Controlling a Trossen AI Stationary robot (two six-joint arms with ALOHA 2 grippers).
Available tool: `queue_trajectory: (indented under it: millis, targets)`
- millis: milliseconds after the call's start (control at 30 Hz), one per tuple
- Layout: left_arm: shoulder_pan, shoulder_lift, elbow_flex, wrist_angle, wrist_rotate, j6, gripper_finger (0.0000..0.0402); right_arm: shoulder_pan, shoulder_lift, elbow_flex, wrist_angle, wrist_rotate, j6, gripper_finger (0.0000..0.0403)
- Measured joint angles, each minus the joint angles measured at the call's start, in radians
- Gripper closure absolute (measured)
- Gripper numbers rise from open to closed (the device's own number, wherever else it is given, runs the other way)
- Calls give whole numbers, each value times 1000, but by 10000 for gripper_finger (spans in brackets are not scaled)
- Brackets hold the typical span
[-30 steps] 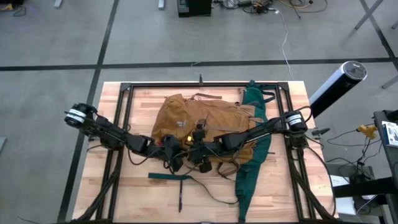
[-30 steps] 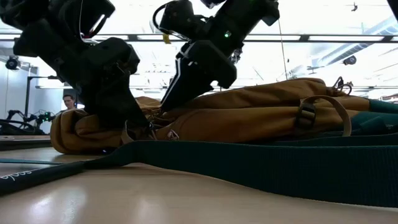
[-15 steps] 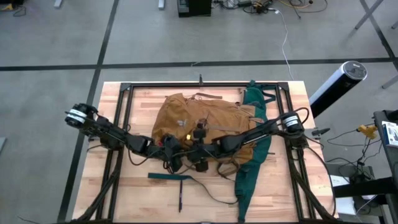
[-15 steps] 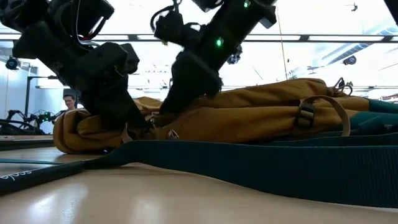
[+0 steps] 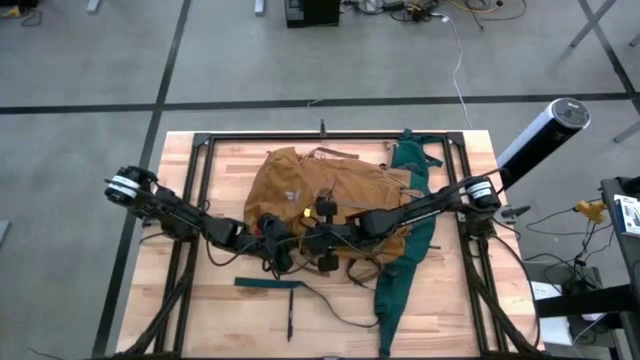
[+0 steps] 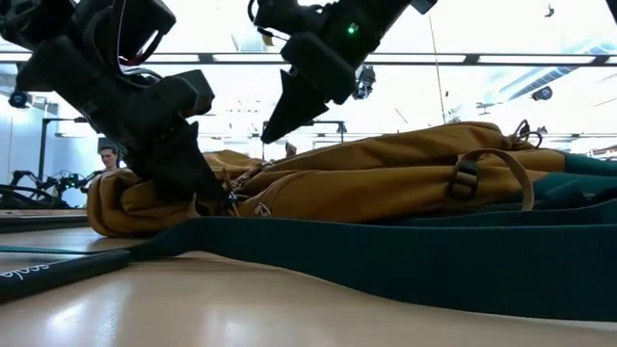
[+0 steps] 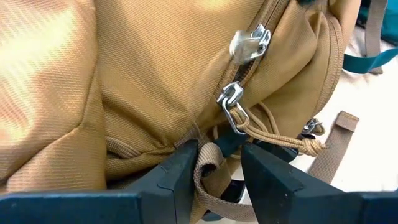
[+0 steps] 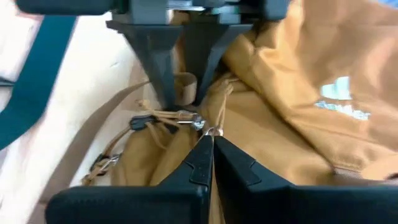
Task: Unpack backpack
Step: Open the brown backpack
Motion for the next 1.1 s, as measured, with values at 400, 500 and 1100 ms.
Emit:
queue_trajectory:
  millis: [400,500,1100]
  targets:
    - [-1,0,-1,10,-8,-29,285,-8,29,-2,139,-85,-21,338]
    - [-1,0,-1,12,-8,-30,285,-15,48,-2,160,-90,-53,291]
    - [-2,1,0,21,-11,-28,285,-38,99,-2,122,-39,26,379]
